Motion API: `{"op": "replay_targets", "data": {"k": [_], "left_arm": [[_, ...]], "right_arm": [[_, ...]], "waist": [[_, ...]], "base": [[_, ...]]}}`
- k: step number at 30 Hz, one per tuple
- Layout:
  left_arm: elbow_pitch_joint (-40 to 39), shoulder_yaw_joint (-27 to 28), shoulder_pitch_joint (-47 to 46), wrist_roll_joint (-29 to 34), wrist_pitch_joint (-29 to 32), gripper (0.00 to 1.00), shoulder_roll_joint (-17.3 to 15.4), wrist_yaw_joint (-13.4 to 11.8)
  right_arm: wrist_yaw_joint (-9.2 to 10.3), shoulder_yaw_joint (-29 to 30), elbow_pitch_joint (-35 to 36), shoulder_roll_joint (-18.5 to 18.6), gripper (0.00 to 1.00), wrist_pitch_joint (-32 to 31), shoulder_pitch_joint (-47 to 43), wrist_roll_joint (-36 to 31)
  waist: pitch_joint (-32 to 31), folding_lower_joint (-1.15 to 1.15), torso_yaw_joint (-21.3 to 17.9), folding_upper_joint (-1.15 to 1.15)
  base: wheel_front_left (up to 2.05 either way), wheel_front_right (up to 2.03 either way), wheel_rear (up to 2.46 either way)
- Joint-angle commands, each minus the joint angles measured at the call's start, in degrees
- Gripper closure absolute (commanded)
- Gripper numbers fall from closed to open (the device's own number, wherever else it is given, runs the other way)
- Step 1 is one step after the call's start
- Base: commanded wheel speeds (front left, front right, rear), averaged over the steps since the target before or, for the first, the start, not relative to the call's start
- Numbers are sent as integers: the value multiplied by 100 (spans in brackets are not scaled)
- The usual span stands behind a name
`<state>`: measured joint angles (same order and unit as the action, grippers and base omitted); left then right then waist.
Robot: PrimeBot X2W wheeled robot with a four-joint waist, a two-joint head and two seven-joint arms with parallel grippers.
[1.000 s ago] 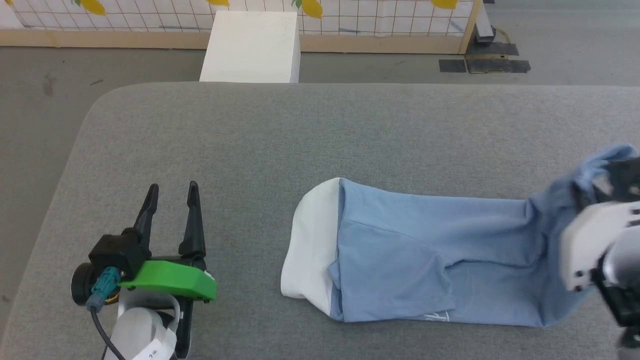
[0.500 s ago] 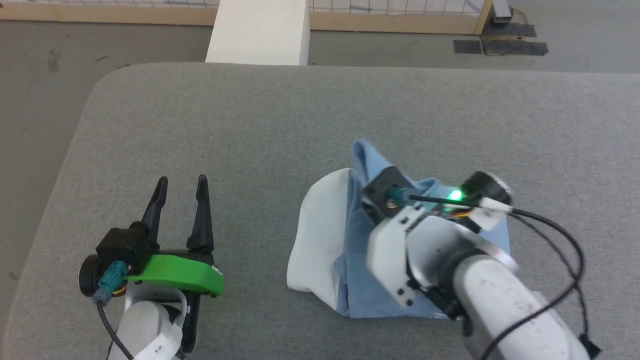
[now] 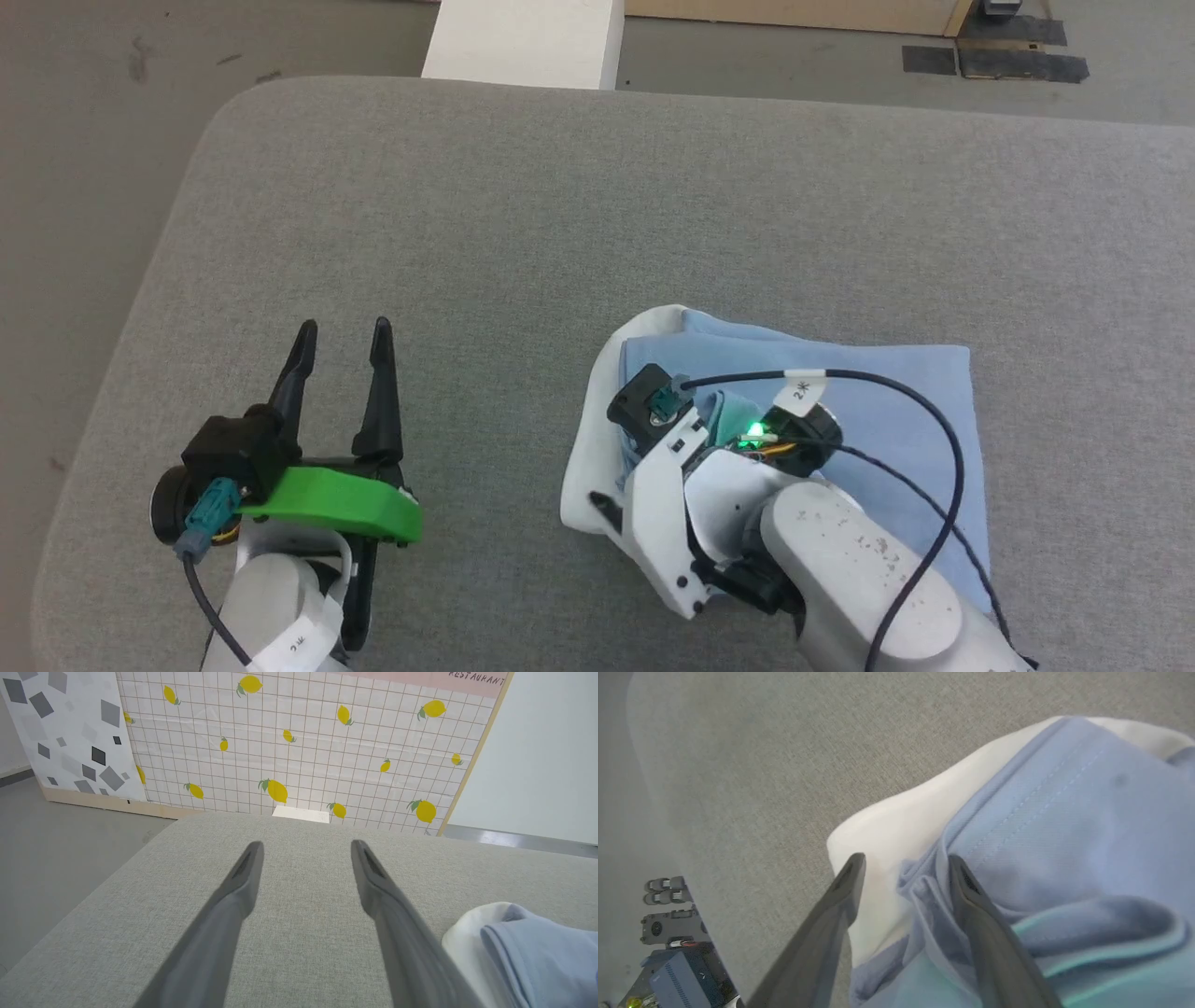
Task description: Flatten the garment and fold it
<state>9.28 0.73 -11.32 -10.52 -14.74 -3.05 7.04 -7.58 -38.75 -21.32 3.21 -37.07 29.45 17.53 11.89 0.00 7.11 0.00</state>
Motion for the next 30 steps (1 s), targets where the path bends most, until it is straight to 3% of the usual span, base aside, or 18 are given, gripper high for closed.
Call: {"op": "replay_targets", "data": {"k": [1,6,10,17,23,30], "left_arm": [[18,9,-80,-63,-26,0,17,8],[22,48,-34,-27,-26,0,17,-4],[-10,87,13,17,-26,0,17,-1],[-70,126,147,54,-26,0,17,1],[-74,124,244,32,-26,0,17,0],[-81,48,278,1,-26,0,17,-8]], "right_arm": [[9,-43,103,-30,0,153,80,260],[9,244,747,-32,0,979,23,917],[9,841,1527,-32,0,2084,-149,1221],[9,2695,2195,-33,0,3463,-1036,1010],[9,4059,1784,-33,0,3558,-1799,900],[9,4840,753,-33,0,2864,-1959,1141]], "waist": [[-31,0,-43,0],[-149,0,-188,0],[-259,0,-334,0],[-459,0,-556,0],[-591,0,-626,0],[-594,0,-603,0]], "base": [[0,0,0],[0,0,0],[0,0,0],[0,0,0],[0,0,0],[0,0,0]]}}
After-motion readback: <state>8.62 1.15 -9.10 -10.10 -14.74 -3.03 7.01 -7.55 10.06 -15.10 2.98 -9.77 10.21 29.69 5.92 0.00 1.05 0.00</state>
